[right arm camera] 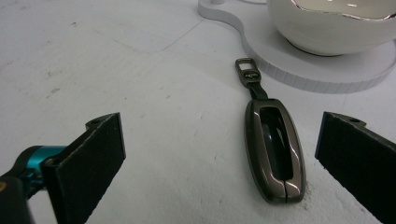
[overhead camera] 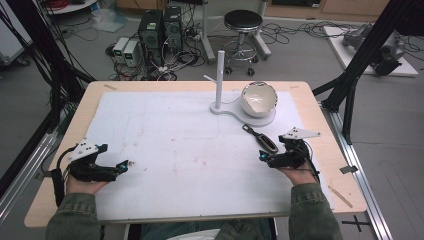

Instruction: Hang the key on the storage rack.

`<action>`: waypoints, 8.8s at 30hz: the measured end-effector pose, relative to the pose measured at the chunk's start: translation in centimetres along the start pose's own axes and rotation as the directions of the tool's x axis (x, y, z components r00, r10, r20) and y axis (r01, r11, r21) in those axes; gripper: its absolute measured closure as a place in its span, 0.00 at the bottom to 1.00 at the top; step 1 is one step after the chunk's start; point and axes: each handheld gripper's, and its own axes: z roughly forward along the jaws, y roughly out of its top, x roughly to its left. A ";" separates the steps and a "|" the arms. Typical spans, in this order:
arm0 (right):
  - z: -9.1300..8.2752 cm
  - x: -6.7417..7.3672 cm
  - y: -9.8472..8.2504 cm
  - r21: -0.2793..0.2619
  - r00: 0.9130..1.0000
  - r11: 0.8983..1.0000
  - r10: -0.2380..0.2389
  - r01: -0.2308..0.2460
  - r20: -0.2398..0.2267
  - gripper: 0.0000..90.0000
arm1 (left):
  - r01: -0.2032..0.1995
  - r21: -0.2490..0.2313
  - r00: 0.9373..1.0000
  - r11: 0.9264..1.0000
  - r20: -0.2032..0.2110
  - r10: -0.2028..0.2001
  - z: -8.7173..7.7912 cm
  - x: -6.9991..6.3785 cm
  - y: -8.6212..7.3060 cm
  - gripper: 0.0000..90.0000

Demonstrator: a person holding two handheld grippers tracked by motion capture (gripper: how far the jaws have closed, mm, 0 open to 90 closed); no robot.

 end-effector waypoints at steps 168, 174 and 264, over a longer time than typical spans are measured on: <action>4.7 1.0 22.7 0.316 0.989 0.940 -0.098 0.128 -0.109 0.94 | -0.011 -0.007 1.000 1.000 -0.003 0.011 -0.1 -0.1 0.1 0.02; 4.7 1.5 23.8 0.302 0.988 0.943 -0.111 0.139 -0.106 0.94 | -0.013 -0.008 1.000 1.000 -0.002 0.013 -0.1 -0.1 0.1 0.02; 9.3 2.6 22.2 0.434 1.000 0.901 -0.017 0.014 0.002 0.00 | -0.007 -0.008 1.000 1.000 0.000 0.007 -0.1 0.0 0.0 0.02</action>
